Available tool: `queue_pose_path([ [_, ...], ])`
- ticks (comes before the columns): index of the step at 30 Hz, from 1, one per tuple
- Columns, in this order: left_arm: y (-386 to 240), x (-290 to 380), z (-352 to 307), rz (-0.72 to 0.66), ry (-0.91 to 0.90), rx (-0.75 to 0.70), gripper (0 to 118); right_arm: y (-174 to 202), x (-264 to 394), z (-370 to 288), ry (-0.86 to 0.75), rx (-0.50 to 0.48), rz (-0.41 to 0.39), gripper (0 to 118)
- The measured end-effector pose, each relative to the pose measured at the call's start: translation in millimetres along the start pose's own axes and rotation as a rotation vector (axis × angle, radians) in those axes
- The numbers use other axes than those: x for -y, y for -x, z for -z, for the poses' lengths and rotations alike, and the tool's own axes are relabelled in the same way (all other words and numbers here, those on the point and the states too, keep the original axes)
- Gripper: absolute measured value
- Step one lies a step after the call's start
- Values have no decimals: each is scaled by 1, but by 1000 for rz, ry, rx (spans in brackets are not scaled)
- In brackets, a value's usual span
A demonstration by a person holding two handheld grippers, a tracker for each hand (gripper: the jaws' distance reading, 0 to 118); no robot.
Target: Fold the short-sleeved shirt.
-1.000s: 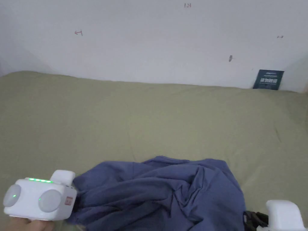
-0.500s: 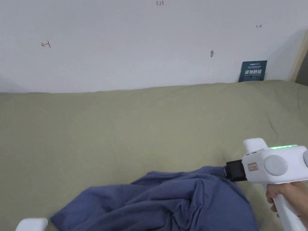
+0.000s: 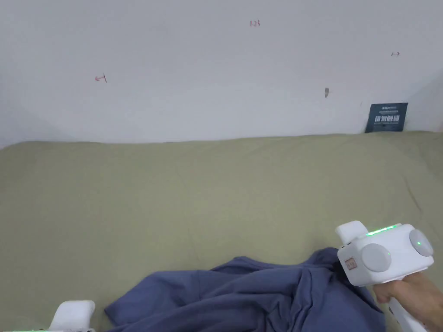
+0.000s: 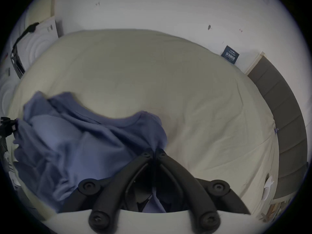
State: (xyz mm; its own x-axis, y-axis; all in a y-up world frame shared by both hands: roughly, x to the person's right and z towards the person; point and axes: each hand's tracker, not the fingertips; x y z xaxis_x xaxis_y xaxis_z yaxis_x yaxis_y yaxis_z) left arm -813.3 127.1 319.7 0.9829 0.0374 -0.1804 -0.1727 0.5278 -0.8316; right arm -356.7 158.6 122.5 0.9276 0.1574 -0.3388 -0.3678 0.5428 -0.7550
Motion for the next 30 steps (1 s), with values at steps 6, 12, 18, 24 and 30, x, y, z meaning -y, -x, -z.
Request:
queue_pose_path([
  [6, 16, -20, -93, -3, -155, -85, 1, -37, 2, -118, -206, -13, 110, 3],
  [12, 37, -53, -194, -20, -365, -221, 1, -63, 7, -244, -407, 3, 183, 3],
  [18, 55, -99, -280, -76, -499, -278, 1, -76, 9, -336, -531, 49, 247, 4],
  [24, 46, -128, -327, -95, -549, -303, 1, -89, -2, -383, -589, 86, 275, 4],
  [30, 27, -151, -341, -99, -581, -315, 1, -92, -27, -389, -621, 126, 275, 4],
])
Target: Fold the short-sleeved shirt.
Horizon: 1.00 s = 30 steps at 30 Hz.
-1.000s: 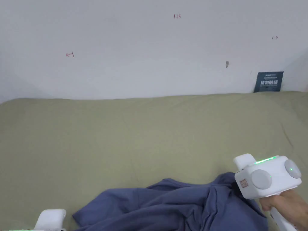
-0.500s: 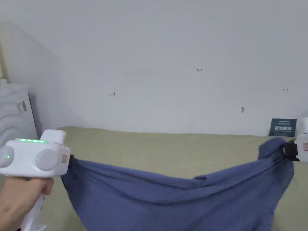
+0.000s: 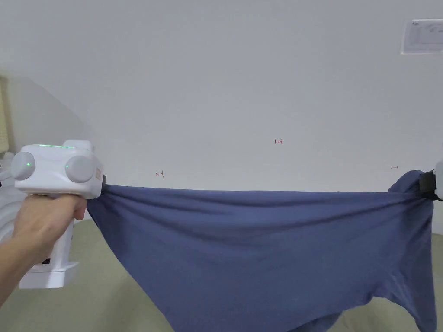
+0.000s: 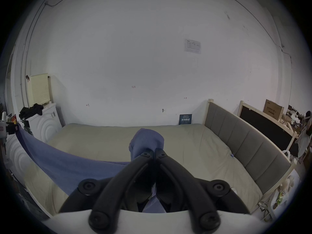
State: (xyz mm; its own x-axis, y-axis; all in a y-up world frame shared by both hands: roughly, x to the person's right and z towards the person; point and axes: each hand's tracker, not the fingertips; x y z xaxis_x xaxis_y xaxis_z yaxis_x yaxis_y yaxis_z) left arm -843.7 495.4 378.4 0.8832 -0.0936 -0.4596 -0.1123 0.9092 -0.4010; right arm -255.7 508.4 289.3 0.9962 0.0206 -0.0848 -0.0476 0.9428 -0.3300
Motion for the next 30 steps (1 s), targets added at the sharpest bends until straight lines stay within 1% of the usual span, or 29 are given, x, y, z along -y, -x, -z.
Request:
queue_pose_path([
  [4, -12, -18, 13, -27, -19, 5, 1, -1, -13, 29, -12, 28, 4, 4],
  [9, -31, -39, 45, -16, -34, -2, 1, 0, -28, 68, -26, 44, 6, 4],
  [10, -32, -47, 64, -18, -40, 0, 1, -2, -32, 83, -16, 52, 7, 4],
  [12, -40, -53, 81, -23, -43, -7, 1, -4, -35, 109, -12, 58, 14, 4],
  [14, -49, -60, 109, -7, -42, -19, 1, 0, -36, 133, -1, 89, -23, 4],
  [15, -54, -62, 118, 5, -41, -27, 1, 10, -36, 128, -4, 91, -27, 4],
  [17, -64, -63, 134, 7, -55, -41, 1, 13, -38, 149, 3, 97, -18, 4],
  [21, -74, -61, 161, -14, -60, -52, 1, 20, -37, 185, 11, 103, -17, 4],
  [24, -81, -50, 178, 6, -47, -61, 1, 24, -29, 207, 22, 100, -14, 4],
  [27, -84, -30, 196, 14, -16, -48, 1, 27, -8, 229, 51, 102, -19, 4],
  [28, -87, -18, 204, 37, 14, -50, 1, 28, 4, 235, 66, 100, -19, 4],
  [30, -87, 3, 214, 42, 37, -35, 1, 30, 27, 242, 111, 114, -39, 4],
])
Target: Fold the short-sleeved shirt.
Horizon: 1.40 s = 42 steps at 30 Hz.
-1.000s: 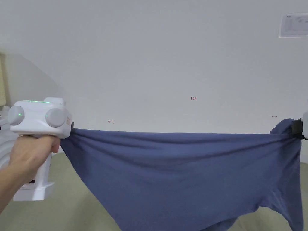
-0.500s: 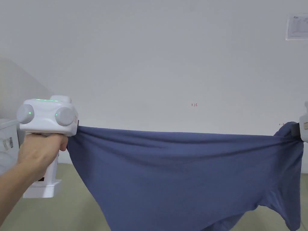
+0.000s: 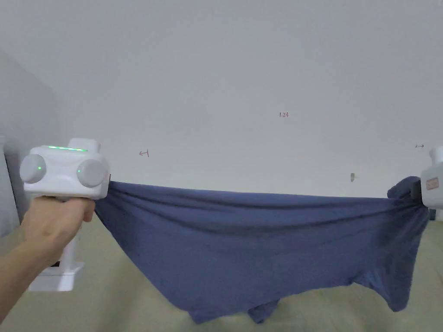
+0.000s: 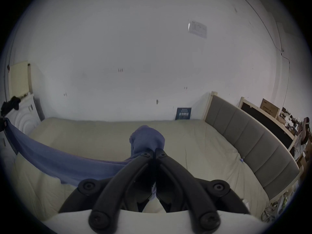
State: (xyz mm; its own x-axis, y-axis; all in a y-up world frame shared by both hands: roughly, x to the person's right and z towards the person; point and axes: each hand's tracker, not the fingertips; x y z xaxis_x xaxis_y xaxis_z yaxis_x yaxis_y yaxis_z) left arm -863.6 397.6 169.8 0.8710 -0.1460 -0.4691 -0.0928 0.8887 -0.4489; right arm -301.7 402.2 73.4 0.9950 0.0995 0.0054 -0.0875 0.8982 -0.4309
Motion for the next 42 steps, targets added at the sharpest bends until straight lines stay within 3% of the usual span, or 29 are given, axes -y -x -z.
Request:
queue_pose_path([
  [9, 13, 137, 26, 15, 198, 78, 1, -8, 142, 6, 175, -21, -10, 4],
  [14, 33, 219, -16, 77, 279, 120, 1, -29, 223, -29, 237, -48, -33, 4],
  [21, 64, 309, -92, 57, 364, 158, 1, -56, 312, -120, 303, -64, 42, 4],
  [29, 95, 360, -153, 15, 403, 201, 1, -71, 366, -197, 330, -71, 71, 4],
  [37, 97, 387, -156, -19, 449, 217, 4, -64, 393, -202, 369, -57, 84, 6],
  [38, 96, 388, -156, -24, 449, 217, 10, -62, 392, -203, 372, -55, 93, 14],
  [39, 96, 388, -157, -24, 445, 220, 26, -61, 391, -203, 372, -55, 104, 35],
  [40, 95, 387, -159, -22, 436, 220, 26, -61, 389, -204, 373, -52, 110, 35],
  [41, 95, 385, -161, -18, 429, 222, 36, -60, 387, -205, 369, -42, 108, 45],
  [42, 93, 383, -165, -13, 419, 220, 60, -57, 385, -206, 366, -37, 98, 68],
])
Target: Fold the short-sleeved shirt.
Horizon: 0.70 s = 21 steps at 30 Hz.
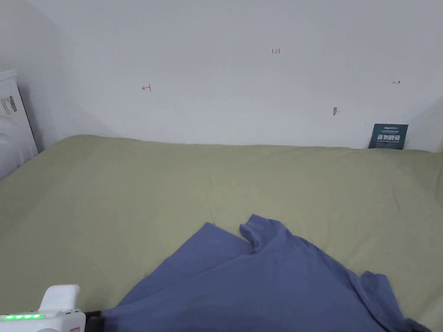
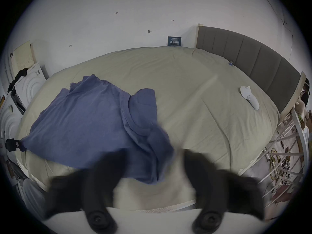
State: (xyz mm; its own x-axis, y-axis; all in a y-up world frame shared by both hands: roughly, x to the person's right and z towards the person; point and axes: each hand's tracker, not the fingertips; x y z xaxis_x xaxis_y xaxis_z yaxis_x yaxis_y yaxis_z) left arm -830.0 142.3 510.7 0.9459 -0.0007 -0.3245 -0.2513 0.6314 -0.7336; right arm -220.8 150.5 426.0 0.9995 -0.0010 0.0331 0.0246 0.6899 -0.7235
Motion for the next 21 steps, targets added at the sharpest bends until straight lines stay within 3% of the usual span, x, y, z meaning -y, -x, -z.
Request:
queue_pose_path([
  [1, -3, -1, -5, 9, -17, -3, 94, 3, 0, -4, -16, 15, -9, 95],
  [2, -8, -3, -14, 15, -41, -10, 115, 6, -2, -10, -63, 31, -32, 109],
  [5, -26, -13, -43, 42, -134, 8, 116, 23, -10, -31, -137, 39, -103, 110],
  [10, -73, -26, -115, 41, -376, 92, 114, 71, -20, -99, -356, -72, -130, 106],
  [12, -91, -26, -143, 39, -469, 123, 101, 85, -22, -120, -449, -127, -130, 99],
  [13, -100, -24, -156, 40, -521, 133, 87, 96, -21, -133, -485, -147, -126, 92],
  [15, -115, -18, -175, 60, -598, 134, 37, 113, -19, -152, -534, -177, -117, 49],
  [16, -121, -14, -181, 71, -612, 136, 15, 120, -16, -159, -556, -200, -110, 15],
  [17, -126, -11, -186, 74, -627, 146, 2, 126, -14, -164, -571, -196, -91, 2],
  [21, -134, -2, -197, 108, -647, 150, 0, 141, -11, -173, -586, -217, -95, 2],
])
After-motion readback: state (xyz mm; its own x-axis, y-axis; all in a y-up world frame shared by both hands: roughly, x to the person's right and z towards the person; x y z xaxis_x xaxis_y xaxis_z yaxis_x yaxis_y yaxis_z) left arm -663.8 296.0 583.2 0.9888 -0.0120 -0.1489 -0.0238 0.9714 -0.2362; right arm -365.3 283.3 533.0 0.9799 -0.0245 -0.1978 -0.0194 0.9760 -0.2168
